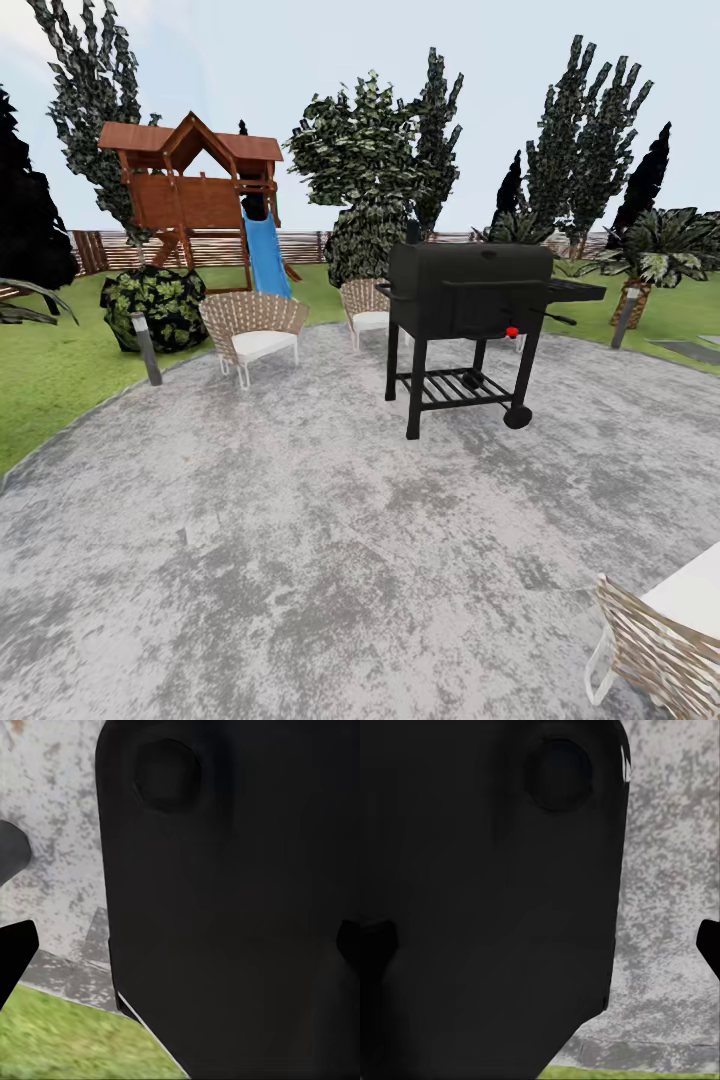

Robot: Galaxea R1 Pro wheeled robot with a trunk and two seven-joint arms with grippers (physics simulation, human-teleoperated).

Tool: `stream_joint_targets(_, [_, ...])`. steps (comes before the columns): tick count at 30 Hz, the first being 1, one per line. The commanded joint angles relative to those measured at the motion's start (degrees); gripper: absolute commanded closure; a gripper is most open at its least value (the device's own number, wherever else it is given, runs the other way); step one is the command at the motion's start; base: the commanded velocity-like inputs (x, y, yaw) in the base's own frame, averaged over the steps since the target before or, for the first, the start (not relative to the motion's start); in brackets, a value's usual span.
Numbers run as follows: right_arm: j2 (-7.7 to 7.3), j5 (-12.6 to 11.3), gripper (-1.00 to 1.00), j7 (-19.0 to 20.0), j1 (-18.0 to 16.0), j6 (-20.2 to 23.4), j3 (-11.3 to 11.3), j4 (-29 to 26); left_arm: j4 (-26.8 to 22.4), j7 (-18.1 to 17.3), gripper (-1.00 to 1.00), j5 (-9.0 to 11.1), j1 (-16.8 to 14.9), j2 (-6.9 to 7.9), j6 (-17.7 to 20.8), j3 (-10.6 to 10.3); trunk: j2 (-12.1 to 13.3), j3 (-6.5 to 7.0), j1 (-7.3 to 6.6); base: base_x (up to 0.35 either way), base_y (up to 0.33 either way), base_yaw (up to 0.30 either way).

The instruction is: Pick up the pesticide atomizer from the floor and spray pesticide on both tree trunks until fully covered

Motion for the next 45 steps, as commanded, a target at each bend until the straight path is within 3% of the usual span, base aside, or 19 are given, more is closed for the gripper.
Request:
stream_joint_targets(1, [0.0, 0.0, -1.0, 0.0, -0.01, 0.0, 0.0, 0.0, 0.0, 0.0, -1.0, 0.0, -0.01, 0.0, 0.0, 0.0, -0.01, -0.03, 0.0, 0.0, 0.0, 0.0])
stream_joint_targets(4, [0.12, -0.1, -1.0, 0.09, -0.18, 0.09, 0.26, -0.07, -0.72, -0.43, -1.0, 0.12, -1.0, -0.75, -0.17, 0.32, -0.01, -0.03, 0.0, 0.0, 0.0, 0.0])
stream_joint_targets(18, [0.12, -0.1, -1.0, 0.09, -0.18, 0.09, 0.26, -0.07, -0.72, -0.43, -1.0, 0.12, -1.58, -0.75, -0.17, 0.32, -0.01, -0.03, 0.0, 0.0, 0.0, 0.0])
stream_joint_targets(22, [0.09, 0.0, -1.0, 0.11, -0.1, -1.21, 0.25, 0.07, -2.02, -0.44, -1.0, 0.08, -0.27, -2.05, -0.41, 0.26, -0.01, -0.03, 0.0, 0.0, 0.0, 0.0])
stream_joint_targets(23, [0.12, -0.07, -1.0, 0.12, -0.1, -3.35, 0.24, 0.11, -4.83, -0.44, -1.0, 0.08, 5.21, -2.89, -0.77, 0.28, -0.01, -0.03, 0.0, 0.0, 0.0, 0.0])
stream_joint_targets(28, [0.08, -0.05, -1.0, 0.12, -0.16, -3.62, 0.25, -1.54, -9.74, -0.4, -1.0, 0.17, 5.51, -2.85, -3.51, 0.42, -0.01, -0.03, 0.0, 0.0, 0.0, 0.0])
stream_joint_targets(31, [-1.05, 0.07, -1.0, 0.0, -0.35, -3.66, 0.26, -9.06, -16.03, -0.28, -1.0, 0.19, 5.52, -2.83, -3.63, 0.43, -0.01, -0.03, 0.0, 0.0, 0.0, 0.0])
stream_joint_targets(32, [-1.72, 0.08, -1.0, -0.08, -0.5, -3.39, 0.26, -13.82, -20.26, -0.16, -1.0, 0.22, 5.52, -2.81, -3.25, 0.43, -0.01, -0.03, 0.0, 0.0, 0.0, 0.0])
stream_joint_targets(35, [-2.41, 0.08, -1.0, -1.0, -1.33, -2.26, 0.22, -19.41, -27.07, 0.16, -1.0, 0.24, 5.48, -2.34, -0.35, 0.44, -0.01, -0.03, 0.0, 0.0, 0.0, 0.0])
stream_joint_targets(36, [-2.68, 0.08, -1.0, -2.56, -2.47, -1.24, 0.2, -21.56, -30.54, 0.29, -1.0, 0.28, 5.2, -1.66, 2.65, 0.5, -0.01, -0.03, 0.0, 0.0, 0.0, 0.0])
stream_joint_targets(39, [-2.97, -0.09, -1.0, -6.15, -4.46, -0.59, 0.17, -23.78, -34.13, 0.41, -1.0, 0.37, 3.74, -0.25, 5.53, 0.92, -0.01, -0.03, 0.0, 0.0, 0.0, 0.0])
stream_joint_targets(42, [-3.06, -0.16, -1.0, -7.59, -5.16, -2.28, 0.08, -24.45, -34.83, 0.37, -1.0, 0.41, 3.11, 0.39, 2.83, 1.52, -0.01, -0.03, 0.0, 0.0, 0.0, 0.0])
stream_joint_targets(43, [-3.14, -0.21, -1.0, -8.62, -5.6, -5.6, -0.04, -23.82, -32.1, 0.31, -1.0, 0.44, 2.72, 0.78, -5.02, 2.58, -0.01, -0.03, 0.0, 0.0, 0.0, 0.0])
stream_joint_targets(45, [-3.18, -0.2, -1.0, -8.87, -5.7, -6.61, -0.06, -23.09, -30.31, 0.26, -1.0, 0.47, 2.62, 0.88, -8.4, 2.88, -0.01, -0.03, 0.0, 0.0, 0.0, 0.0])
